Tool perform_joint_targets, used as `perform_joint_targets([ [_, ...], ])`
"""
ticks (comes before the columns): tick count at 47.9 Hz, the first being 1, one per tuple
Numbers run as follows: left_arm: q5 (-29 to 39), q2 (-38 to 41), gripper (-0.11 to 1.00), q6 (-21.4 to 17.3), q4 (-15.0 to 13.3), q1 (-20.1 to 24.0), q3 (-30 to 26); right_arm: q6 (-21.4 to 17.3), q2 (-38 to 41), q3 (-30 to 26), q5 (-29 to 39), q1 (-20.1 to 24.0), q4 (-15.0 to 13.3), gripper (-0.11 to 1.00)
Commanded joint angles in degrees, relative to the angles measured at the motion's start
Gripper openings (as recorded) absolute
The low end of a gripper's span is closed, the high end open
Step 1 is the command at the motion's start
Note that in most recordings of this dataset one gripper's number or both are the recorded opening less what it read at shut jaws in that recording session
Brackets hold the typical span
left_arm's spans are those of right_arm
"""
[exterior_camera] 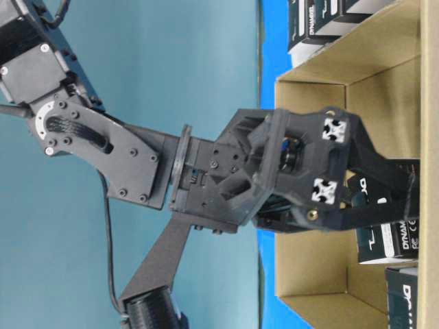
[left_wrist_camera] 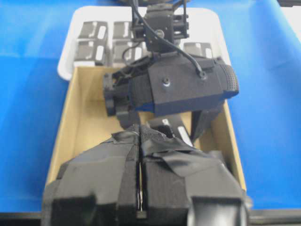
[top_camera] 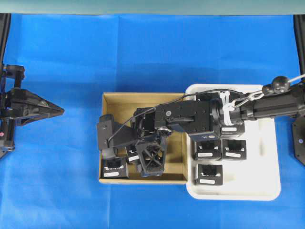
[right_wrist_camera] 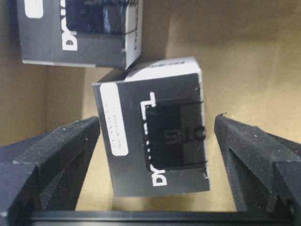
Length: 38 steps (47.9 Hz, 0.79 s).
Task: Pick the box from inside the cardboard box.
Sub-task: 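Lift the black box up out of the cardboard box, then carry the held black box right over the white tray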
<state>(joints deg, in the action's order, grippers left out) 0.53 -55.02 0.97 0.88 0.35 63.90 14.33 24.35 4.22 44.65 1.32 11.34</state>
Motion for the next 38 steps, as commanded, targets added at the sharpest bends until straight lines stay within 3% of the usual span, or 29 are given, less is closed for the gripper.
perform_joint_targets([
  [1,-0.35,0.35,-0.05,0.09,0.09,0.0,-1.32,0.09,0.09,-0.09,-0.35,0.35,-0.35,0.99],
  [10,-0.35,0.35,-0.05,0.0,0.09,0.0,-1.32,0.88,0.09,-0.44,-0.09,0.44,-0.88,0.95],
  [14,-0.35,0.35,-0.05,0.09,0.09,0.0,-1.32,0.7,-0.18,-0.97,0.09,0.44,-0.88,0.84],
  [19,-0.35,0.35,-0.05,0.09,0.09,0.0,-1.32,0.26,-0.7,-1.58,0.26,0.35,-0.79,0.62],
  [38,-0.26,0.26,-0.05,0.09,0.09,0.0,-1.32,-2.2,-8.88,-1.93,6.59,-1.58,0.26,0.62],
])
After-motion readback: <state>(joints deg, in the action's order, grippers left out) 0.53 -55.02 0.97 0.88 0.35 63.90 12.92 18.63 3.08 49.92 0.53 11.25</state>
